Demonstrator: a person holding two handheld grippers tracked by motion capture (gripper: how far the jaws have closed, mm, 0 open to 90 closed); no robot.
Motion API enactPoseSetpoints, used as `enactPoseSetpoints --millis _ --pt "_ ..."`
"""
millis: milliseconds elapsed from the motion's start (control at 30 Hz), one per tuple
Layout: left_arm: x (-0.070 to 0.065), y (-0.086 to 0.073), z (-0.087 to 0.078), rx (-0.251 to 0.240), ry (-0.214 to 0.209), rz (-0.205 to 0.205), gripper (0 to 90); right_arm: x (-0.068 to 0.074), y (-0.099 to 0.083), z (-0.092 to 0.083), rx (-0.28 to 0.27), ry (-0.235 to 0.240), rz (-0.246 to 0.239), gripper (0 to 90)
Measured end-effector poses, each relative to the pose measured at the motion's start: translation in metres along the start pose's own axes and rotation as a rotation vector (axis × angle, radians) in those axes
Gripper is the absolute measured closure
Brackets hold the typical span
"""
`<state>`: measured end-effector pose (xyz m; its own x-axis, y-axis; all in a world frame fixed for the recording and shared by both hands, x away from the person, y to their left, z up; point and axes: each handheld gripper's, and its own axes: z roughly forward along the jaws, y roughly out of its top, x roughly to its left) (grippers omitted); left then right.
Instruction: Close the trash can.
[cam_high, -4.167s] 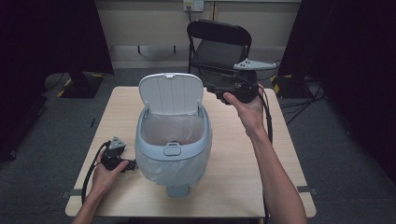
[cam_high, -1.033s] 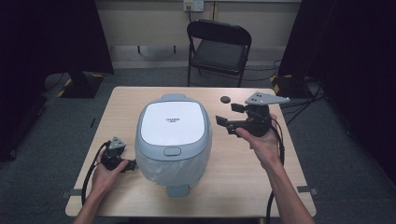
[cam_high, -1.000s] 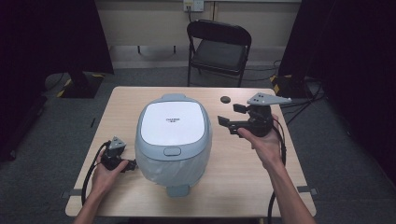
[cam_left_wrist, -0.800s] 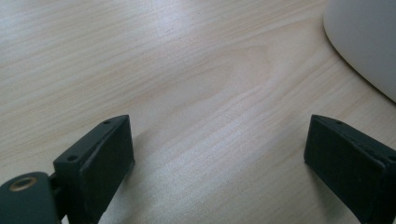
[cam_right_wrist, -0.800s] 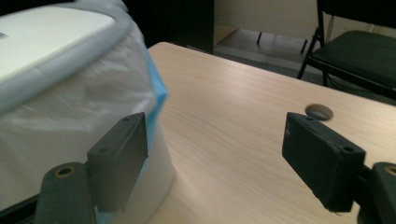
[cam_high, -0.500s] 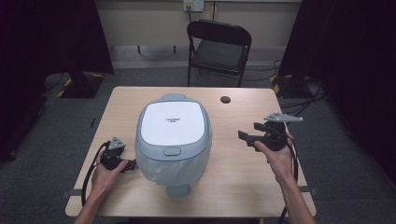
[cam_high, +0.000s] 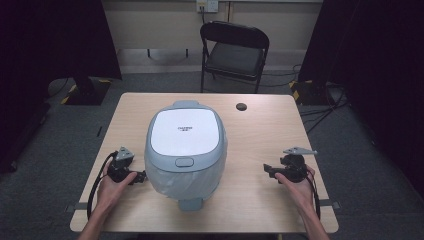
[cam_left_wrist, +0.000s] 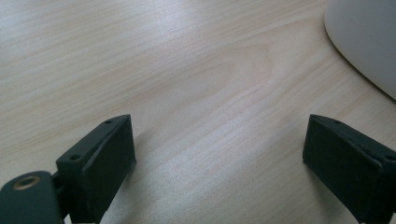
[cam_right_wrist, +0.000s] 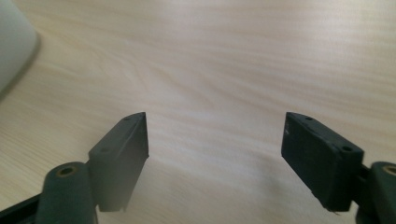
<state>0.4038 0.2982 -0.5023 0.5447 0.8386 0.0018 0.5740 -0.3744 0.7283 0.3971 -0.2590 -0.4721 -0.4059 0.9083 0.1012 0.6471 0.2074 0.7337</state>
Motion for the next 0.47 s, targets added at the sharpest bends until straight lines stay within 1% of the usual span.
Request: enactPoseSetpoints --millis 33,100,133,167,233,267,300,333,467 --pt "0.000 0.000 0.000 0.000 0.000 0.000 8.6 0.000 0.000 0.000 0.000 0.000 0.000 23.4" --pt "0.000 0.000 0.000 0.000 0.000 0.000 8.6 0.000 -0.006 0.005 0.048 -0.014 -0.011 23.0" --pt "0.000 0.000 0.000 0.000 0.000 0.000 8.6 0.001 -0.015 0.010 0.073 -0.037 -0.028 22.5" --pt "0.000 0.000 0.000 0.000 0.000 0.000 8.6 0.001 -0.015 0.010 0.073 -0.037 -0.028 22.5" --pt "0.000 0.000 0.000 0.000 0.001 0.000 8.6 0.002 -0.018 0.011 0.049 -0.062 -0.054 22.7" --pt "0.000 0.000 0.000 0.000 0.001 -0.001 8.6 0.005 -0.021 0.013 0.024 -0.095 -0.066 21.2" --pt "0.000 0.000 0.000 0.000 0.002 -0.002 8.6 0.005 -0.021 0.013 0.024 -0.095 -0.066 21.2" --pt "0.000 0.000 0.000 0.000 0.002 -0.002 8.6 0.005 -0.024 0.015 -0.007 -0.099 -0.064 20.3" --pt "0.000 0.000 0.000 0.000 0.002 -0.003 8.5 0.006 -0.024 0.016 -0.012 -0.109 -0.057 20.1"
